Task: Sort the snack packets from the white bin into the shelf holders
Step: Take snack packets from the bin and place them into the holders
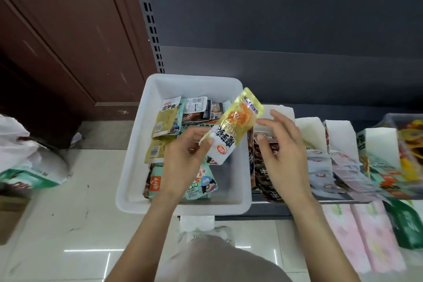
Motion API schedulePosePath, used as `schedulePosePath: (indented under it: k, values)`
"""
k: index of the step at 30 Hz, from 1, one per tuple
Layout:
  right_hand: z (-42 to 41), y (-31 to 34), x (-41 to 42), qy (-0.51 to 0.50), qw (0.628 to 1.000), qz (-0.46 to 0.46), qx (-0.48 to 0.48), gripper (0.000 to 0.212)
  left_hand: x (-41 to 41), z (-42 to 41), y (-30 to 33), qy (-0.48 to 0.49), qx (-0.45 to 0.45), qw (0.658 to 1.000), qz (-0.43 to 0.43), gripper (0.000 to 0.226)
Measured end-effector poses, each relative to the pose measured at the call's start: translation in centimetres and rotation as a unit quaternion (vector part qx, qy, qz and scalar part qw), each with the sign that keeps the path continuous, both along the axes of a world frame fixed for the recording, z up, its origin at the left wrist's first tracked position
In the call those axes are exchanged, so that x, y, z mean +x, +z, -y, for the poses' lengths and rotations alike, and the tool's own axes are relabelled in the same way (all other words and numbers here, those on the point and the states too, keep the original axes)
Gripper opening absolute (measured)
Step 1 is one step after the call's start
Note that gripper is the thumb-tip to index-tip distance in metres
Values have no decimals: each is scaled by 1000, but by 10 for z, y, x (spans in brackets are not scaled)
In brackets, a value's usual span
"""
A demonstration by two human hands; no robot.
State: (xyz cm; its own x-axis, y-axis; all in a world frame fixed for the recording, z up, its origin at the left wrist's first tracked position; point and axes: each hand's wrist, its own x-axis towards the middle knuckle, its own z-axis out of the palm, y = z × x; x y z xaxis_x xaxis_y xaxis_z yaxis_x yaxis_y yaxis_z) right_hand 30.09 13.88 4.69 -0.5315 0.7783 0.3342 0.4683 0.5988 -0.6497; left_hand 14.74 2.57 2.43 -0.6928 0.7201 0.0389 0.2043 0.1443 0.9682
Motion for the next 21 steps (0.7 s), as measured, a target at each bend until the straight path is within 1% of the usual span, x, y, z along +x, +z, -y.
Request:
schedulePosePath:
  k: [2,4,5,6,8,9,10,12,15,17,18,19,21]
  values:
    - [-3,7,5,56,991,62,102,41,-1,-4,2,-27,-19,985,-168,9]
    - [-7,10,6,110,971,123,171,53,3,-12,10,-44,0,963,-264,9]
    - [-8,10,6,120,964,136,193,54,8,-17,14,-56,28,952,-301,10]
    - [-9,11,6,115,963,133,206,49,15,-22,18,-65,65,937,-337,12]
    - [-12,16,13,89,964,88,233,23,31,-34,25,-70,139,906,-394,12]
    - [-16,18,20,79,966,62,238,14,39,-41,29,-70,167,897,-403,11]
    - [-20,21,29,74,970,35,228,12,46,-48,32,-71,185,894,-401,11]
    - [-33,29,52,68,983,-26,169,10,55,-67,33,-88,198,904,-369,11]
    - [-54,32,81,50,992,-116,15,19,66,-101,34,-139,196,927,-289,10]
    - [-71,25,95,25,980,-174,-95,19,78,-122,37,-158,191,931,-266,11]
    - [-80,21,101,10,973,-193,-127,17,86,-132,38,-169,190,933,-255,10]
    - [-88,16,107,-3,970,-200,-139,15,93,-141,38,-181,184,936,-240,9]
    - [-100,7,118,-22,973,-187,-133,16,103,-155,32,-198,157,941,-225,8]
